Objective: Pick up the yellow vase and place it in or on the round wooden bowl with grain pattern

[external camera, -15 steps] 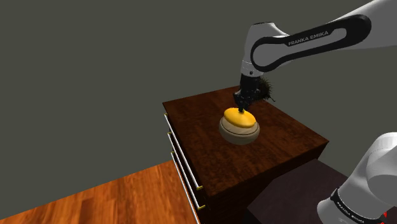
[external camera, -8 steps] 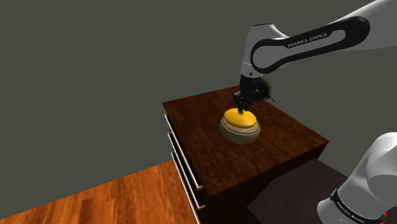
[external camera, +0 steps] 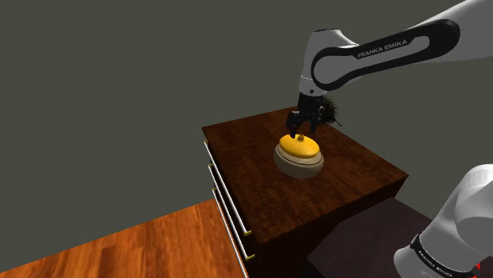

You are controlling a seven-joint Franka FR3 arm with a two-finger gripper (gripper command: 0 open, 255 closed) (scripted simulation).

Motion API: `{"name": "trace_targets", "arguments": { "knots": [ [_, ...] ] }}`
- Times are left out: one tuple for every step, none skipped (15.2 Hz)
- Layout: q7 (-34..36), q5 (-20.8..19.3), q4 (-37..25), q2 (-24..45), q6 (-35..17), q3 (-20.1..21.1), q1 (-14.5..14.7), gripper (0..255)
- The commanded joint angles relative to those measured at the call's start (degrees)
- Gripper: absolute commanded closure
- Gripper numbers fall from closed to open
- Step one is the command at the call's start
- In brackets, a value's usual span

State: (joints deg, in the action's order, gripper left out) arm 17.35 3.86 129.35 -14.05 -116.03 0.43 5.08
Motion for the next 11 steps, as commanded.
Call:
{"name": "trace_targets", "arguments": {
  "knots": [
    [-0.03, -0.13, -2.20, -0.71, 2.95, -0.15, -0.11, 0],
    [0.00, -0.19, -3.74, -1.12, 4.91, -0.22, -0.16, 0],
    [0.02, -0.24, -5.00, -1.38, 6.44, -0.27, -0.20, 0],
    [0.02, -0.24, -5.00, -1.38, 6.44, -0.27, -0.20, 0],
    [0.02, -0.24, -4.99, -1.40, 6.44, -0.27, -0.20, 0],
    [0.02, -0.24, -5.00, -1.39, 6.44, -0.27, -0.20, 0],
    [0.02, -0.24, -5.00, -1.38, 6.44, -0.27, -0.20, 0],
    [0.02, -0.24, -5.00, -1.38, 6.44, -0.27, -0.20, 0],
    [0.02, -0.24, -5.00, -1.38, 6.44, -0.27, -0.20, 0],
    [0.02, -0.24, -5.00, -1.38, 6.44, -0.27, -0.20, 0],
    [0.02, -0.24, -5.00, -1.38, 6.44, -0.27, -0.20, 0]
  ]
}}
